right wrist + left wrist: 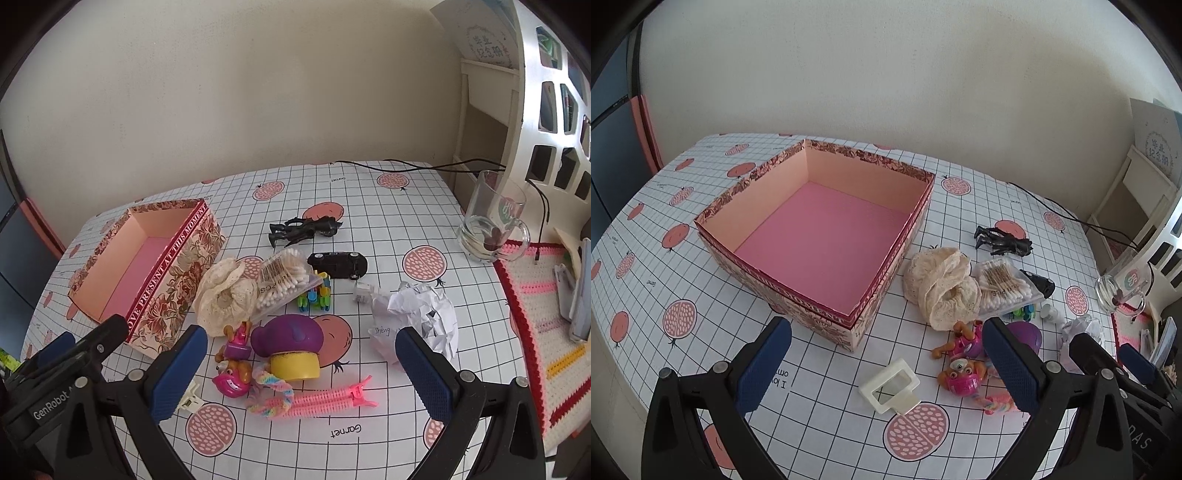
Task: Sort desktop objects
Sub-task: 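Move the right tool toward the rainbow fuzzy hair tie while the left tool hovers near the white clip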
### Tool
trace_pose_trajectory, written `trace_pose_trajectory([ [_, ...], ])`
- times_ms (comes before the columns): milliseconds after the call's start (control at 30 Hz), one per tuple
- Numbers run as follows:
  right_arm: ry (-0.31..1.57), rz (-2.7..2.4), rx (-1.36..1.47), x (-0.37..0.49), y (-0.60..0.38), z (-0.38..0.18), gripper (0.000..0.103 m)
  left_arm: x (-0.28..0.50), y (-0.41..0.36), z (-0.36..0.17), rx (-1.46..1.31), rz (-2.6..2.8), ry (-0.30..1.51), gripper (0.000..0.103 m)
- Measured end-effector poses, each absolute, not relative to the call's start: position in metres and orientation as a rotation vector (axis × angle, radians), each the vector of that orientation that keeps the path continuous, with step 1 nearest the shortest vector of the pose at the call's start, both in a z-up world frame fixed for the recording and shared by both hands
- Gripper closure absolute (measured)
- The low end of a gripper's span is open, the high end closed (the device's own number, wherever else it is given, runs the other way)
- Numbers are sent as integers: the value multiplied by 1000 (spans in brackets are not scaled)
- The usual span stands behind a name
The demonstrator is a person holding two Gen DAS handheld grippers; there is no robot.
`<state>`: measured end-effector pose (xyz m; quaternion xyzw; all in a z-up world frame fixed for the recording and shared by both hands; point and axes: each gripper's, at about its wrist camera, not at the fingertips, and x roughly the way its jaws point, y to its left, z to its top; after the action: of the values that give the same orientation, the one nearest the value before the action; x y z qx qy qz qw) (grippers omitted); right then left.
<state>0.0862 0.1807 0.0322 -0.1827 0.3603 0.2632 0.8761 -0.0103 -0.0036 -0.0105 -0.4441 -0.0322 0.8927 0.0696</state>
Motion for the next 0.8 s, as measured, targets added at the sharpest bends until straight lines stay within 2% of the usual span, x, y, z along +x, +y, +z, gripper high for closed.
trace_pose_trajectory([
  [633,939,455,-304,108,188,-5,0,-28,-12,-51,-1554,2590,-226,0],
  [800,969,441,-315,107,194,-14,10,-30,-15,-63,-1626,2568,-229,0],
])
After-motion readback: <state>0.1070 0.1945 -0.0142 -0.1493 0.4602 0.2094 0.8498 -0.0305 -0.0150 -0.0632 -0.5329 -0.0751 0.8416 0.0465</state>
